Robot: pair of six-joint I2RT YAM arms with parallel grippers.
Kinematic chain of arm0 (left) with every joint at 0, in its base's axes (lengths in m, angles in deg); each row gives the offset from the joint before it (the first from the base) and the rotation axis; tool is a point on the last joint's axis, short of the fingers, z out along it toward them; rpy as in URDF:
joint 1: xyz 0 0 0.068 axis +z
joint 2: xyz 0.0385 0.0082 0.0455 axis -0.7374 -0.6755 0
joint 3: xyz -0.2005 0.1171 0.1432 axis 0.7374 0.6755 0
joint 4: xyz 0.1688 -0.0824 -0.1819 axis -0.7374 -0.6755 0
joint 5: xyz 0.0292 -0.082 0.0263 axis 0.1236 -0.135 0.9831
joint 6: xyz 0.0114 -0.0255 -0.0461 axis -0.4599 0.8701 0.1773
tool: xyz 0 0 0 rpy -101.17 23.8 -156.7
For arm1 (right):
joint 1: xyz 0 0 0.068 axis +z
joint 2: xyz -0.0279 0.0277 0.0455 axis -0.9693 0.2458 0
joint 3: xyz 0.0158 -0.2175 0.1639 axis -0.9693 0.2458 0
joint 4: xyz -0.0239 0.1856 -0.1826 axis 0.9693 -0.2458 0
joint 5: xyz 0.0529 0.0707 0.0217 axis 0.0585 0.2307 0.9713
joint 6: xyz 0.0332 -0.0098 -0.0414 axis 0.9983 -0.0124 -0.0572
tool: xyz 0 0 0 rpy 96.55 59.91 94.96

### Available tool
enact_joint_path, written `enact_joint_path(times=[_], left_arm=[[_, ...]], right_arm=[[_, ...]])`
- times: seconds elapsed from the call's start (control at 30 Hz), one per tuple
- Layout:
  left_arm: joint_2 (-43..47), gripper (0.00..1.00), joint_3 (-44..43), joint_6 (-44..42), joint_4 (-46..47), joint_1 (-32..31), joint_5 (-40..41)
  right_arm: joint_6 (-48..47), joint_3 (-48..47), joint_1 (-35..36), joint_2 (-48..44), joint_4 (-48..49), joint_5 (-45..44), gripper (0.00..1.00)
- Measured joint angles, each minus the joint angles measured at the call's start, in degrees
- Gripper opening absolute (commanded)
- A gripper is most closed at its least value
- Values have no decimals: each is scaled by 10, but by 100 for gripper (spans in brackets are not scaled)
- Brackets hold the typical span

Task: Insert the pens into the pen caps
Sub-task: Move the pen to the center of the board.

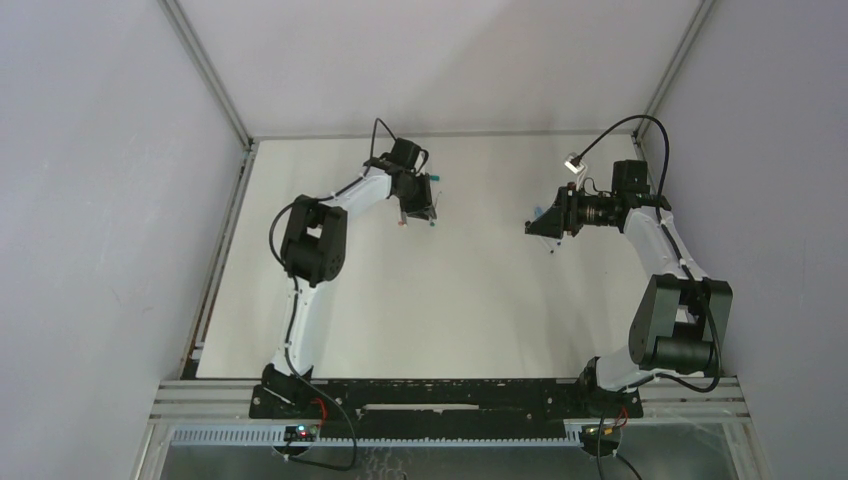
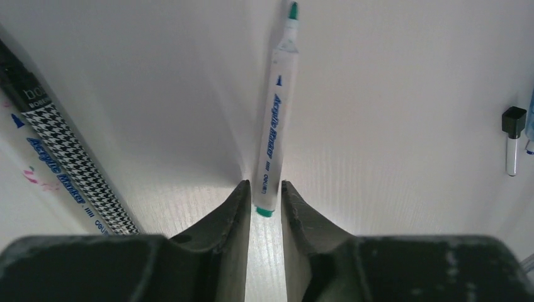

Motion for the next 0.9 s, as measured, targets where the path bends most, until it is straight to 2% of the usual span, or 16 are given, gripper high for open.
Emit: enact_joint_path(times=[0.17, 0.53, 0.6, 0.77, 0.9], left_arm=[[-2, 17, 0, 0, -7, -2, -3], [1, 12, 4, -1, -13, -26, 3], [13, 11, 24, 0, -4, -33, 5], [78, 11, 135, 20, 33, -60, 3], [122, 15, 210, 42, 63, -85, -7]], right_arm=[[0, 0, 0, 2, 0, 1, 57], [0, 1, 0, 9, 0, 4, 58], [0, 1, 1, 9, 0, 5, 58], [-2, 1, 5, 9, -3, 4, 58], [-2, 1, 14, 10, -5, 4, 59]])
